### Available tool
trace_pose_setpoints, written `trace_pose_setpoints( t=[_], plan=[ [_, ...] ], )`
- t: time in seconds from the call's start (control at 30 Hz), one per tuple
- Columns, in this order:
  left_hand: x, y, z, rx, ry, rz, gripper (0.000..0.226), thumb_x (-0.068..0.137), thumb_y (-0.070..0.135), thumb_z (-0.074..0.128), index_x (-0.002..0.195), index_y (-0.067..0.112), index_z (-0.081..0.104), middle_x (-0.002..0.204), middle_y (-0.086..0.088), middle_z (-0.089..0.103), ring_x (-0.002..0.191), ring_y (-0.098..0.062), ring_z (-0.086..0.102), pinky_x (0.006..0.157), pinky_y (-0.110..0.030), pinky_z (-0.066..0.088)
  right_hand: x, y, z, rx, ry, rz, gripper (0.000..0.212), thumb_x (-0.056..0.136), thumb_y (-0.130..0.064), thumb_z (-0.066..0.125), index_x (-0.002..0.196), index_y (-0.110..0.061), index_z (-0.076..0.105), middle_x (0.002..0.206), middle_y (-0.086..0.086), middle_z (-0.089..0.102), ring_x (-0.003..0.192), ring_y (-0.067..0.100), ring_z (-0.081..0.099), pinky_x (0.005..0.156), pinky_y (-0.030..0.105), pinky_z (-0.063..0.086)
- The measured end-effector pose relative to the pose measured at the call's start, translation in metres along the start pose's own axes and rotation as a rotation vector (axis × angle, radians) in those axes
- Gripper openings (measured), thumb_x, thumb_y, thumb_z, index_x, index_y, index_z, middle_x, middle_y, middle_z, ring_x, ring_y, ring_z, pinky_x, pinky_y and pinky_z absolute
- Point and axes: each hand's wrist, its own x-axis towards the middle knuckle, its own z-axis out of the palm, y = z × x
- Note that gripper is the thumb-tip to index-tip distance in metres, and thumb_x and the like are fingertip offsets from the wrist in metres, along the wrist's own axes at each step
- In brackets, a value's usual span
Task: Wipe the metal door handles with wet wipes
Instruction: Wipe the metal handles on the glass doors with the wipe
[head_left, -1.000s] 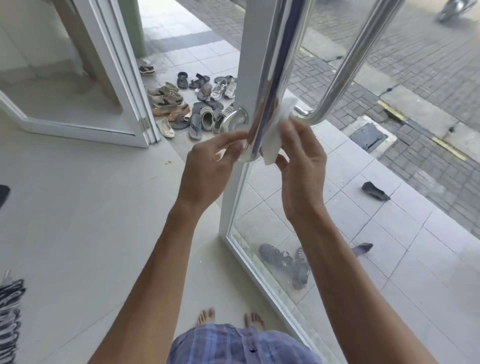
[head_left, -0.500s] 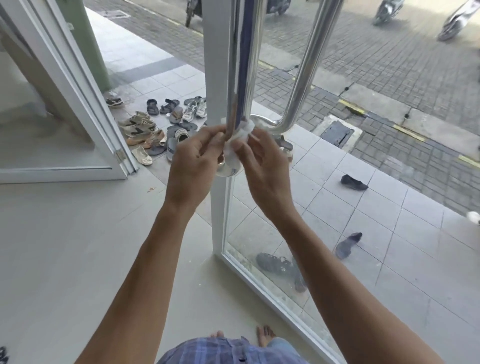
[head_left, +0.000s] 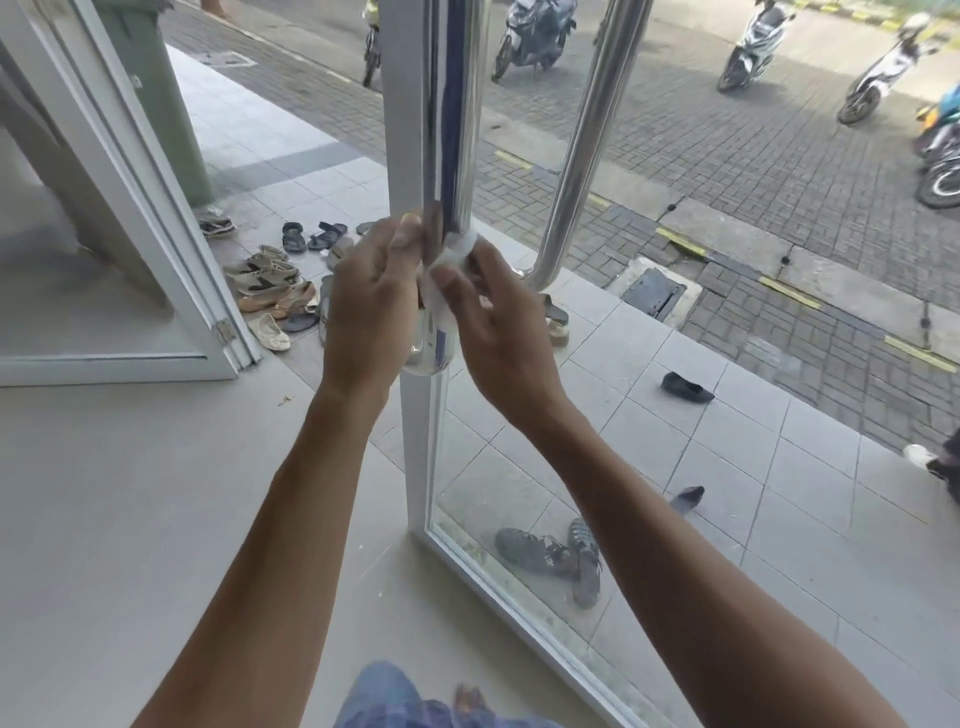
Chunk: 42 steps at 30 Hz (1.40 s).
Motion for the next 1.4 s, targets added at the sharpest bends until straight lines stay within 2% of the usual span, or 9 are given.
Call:
trace_pose_setpoints(
  t=[0.2, 0.33, 0.57, 0.7, 0.8, 0.9, 1.1, 1.23, 1.4],
  plan=[
    [0.01, 0.014, 0.0, -0.075, -0.03, 0.069, 0.032, 0.103, 0.032, 0.04, 0.101, 0.031, 0.072, 0.095, -0.002, 0.075, 0.094, -0.023, 0.071, 0.088, -0.055, 0.054, 0.018, -0.027, -0.001, 0.053, 0.099, -0.076, 0.028, 0.1, -0.023, 0.052, 0.126, -0.014, 0.057, 0.103, -0.002, 0.069, 0.096, 0.014, 0.067, 0.085, 0.045, 0.057],
    [0.024, 0.025, -0.007, -0.066, -0.107, 0.137, 0.031, 0.104, 0.029, 0.042, 0.097, 0.027, 0.071, 0.081, 0.006, 0.074, 0.081, -0.012, 0.072, 0.076, -0.04, 0.058, 0.015, -0.034, 0.013, 0.066, 0.164, -0.083, 0.029, 0.101, -0.031, 0.048, 0.124, -0.015, 0.053, 0.102, 0.001, 0.066, 0.096, 0.021, 0.065, 0.081, 0.053, 0.055],
    [0.06, 0.063, -0.026, -0.181, -0.361, 0.284, 0.027, 0.103, 0.028, 0.044, 0.115, 0.021, 0.068, 0.1, -0.001, 0.075, 0.097, -0.019, 0.072, 0.087, -0.046, 0.057, 0.044, -0.078, 0.023, 0.047, 0.444, -0.262, 0.029, 0.104, -0.016, 0.046, 0.128, -0.002, 0.05, 0.093, -0.003, 0.065, 0.079, 0.009, 0.063, 0.067, 0.027, 0.051],
    [0.075, 0.075, -0.033, -0.213, -0.47, 0.35, 0.024, 0.103, 0.022, 0.045, 0.106, 0.029, 0.067, 0.092, 0.013, 0.075, 0.094, -0.005, 0.071, 0.081, -0.026, 0.057, 0.051, -0.084, 0.037, -0.072, 0.602, -0.321, 0.045, 0.103, -0.021, 0.043, 0.146, -0.007, 0.04, 0.114, 0.009, 0.066, 0.098, 0.019, 0.066, 0.08, 0.038, 0.056],
    [0.085, 0.083, -0.037, -0.317, -0.519, 0.36, 0.023, 0.103, 0.018, 0.045, 0.115, 0.024, 0.064, 0.101, 0.006, 0.073, 0.093, -0.004, 0.071, 0.073, -0.015, 0.053, 0.069, -0.099, 0.033, -0.188, 0.723, -0.397, 0.049, 0.103, -0.011, 0.044, 0.151, -0.005, 0.033, 0.12, 0.003, 0.06, 0.106, 0.017, 0.063, 0.081, 0.046, 0.056],
    [0.092, 0.09, -0.042, -0.372, -0.552, 0.383, 0.023, 0.103, 0.018, 0.045, 0.118, 0.023, 0.061, 0.102, 0.009, 0.071, 0.092, 0.0, 0.071, 0.072, -0.013, 0.053, 0.076, -0.111, 0.034, -0.269, 0.821, -0.473, 0.046, 0.102, -0.002, 0.044, 0.148, 0.003, 0.035, 0.131, 0.003, 0.055, 0.12, 0.01, 0.056, 0.094, 0.039, 0.054],
    [0.091, 0.091, -0.04, -0.543, -0.662, 0.353, 0.027, 0.103, 0.012, 0.044, 0.122, 0.017, 0.062, 0.1, 0.008, 0.074, 0.095, -0.008, 0.072, 0.074, -0.018, 0.054, 0.064, -0.096, 0.042, -0.524, 0.817, -0.511, 0.039, 0.1, 0.007, 0.043, 0.14, 0.008, 0.043, 0.15, 0.031, 0.035, 0.144, 0.036, 0.033, 0.114, 0.041, 0.039],
    [0.088, 0.085, -0.034, -0.581, -0.666, 0.32, 0.028, 0.103, 0.012, 0.044, 0.123, 0.012, 0.064, 0.102, -0.001, 0.074, 0.095, -0.01, 0.071, 0.074, -0.024, 0.055, 0.07, -0.103, 0.036, -0.366, 0.879, -0.458, 0.038, 0.103, -0.006, 0.042, 0.139, 0.0, 0.049, 0.129, 0.024, 0.063, 0.116, 0.037, 0.063, 0.088, 0.053, 0.056],
    [0.092, 0.091, -0.039, -0.645, -0.675, 0.271, 0.027, 0.103, 0.011, 0.043, 0.121, 0.013, 0.063, 0.102, -0.004, 0.073, 0.093, -0.012, 0.072, 0.076, -0.023, 0.055, 0.069, -0.106, 0.044, -0.589, 0.888, -0.524, 0.042, 0.098, 0.01, 0.048, 0.139, -0.001, 0.046, 0.149, 0.021, 0.041, 0.144, 0.02, 0.034, 0.111, 0.021, 0.038]
  ],
)
